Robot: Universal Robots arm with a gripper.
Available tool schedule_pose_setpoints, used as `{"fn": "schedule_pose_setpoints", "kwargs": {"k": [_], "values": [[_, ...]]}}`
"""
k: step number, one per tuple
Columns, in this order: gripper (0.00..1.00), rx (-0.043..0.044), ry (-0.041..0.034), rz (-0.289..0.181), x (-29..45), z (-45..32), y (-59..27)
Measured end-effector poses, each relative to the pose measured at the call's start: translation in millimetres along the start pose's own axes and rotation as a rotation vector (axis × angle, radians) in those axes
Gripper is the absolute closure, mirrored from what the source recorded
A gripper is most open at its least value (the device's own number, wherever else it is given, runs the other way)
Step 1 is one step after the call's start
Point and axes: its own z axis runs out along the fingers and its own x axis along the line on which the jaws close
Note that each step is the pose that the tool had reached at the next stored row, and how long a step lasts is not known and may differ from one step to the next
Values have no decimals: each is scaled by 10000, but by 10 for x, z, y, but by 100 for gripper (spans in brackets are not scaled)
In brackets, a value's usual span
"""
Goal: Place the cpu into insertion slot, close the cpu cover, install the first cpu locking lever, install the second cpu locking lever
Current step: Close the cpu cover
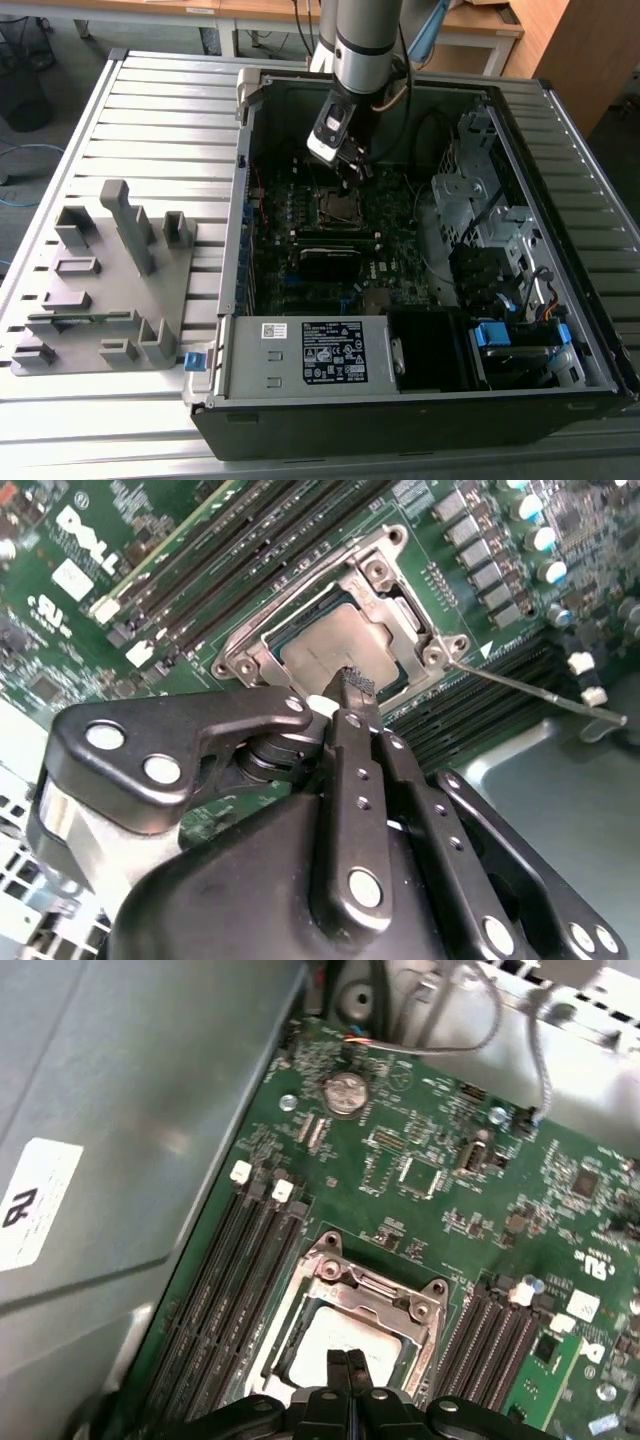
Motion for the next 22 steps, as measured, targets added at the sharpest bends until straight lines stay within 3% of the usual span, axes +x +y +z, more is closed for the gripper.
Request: {"fn": "schedule_pose_setpoints", "kwargs": {"k": [6, 22], "values": [[89, 2, 5, -203, 0, 0, 0], [89, 16, 107, -3217, 0, 20, 0]]}}
